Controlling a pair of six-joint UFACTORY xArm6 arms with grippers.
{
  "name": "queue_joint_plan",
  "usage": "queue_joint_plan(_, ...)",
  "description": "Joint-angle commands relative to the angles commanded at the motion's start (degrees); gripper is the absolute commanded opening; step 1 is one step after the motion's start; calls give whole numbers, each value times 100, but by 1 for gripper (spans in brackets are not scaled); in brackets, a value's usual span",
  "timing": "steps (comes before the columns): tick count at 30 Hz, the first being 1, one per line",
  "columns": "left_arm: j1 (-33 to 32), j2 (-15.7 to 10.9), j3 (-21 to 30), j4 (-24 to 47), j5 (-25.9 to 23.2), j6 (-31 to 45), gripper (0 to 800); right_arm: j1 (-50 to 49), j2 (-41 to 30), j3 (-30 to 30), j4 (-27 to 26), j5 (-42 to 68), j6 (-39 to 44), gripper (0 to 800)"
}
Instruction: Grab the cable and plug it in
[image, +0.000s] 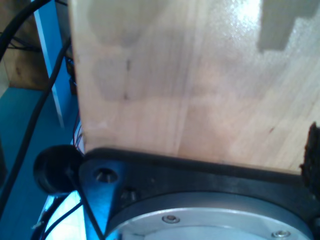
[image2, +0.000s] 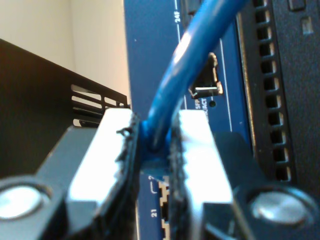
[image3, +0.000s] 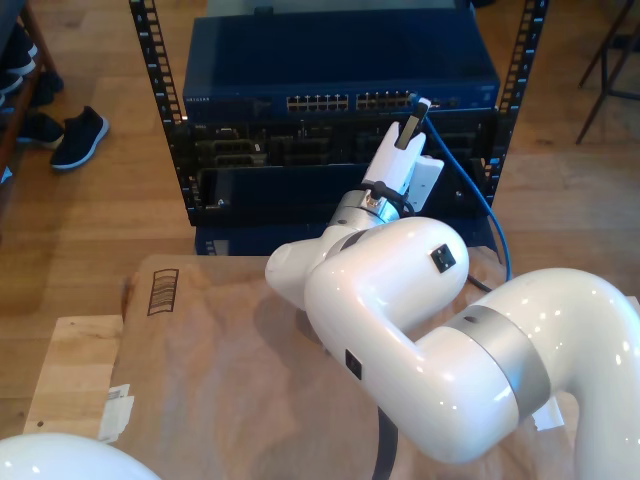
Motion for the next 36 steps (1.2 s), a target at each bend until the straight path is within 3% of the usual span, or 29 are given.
queue_joint_plan(36,0,0,0,0,0,0,799,26,-26,-18,18,-18,0,0)
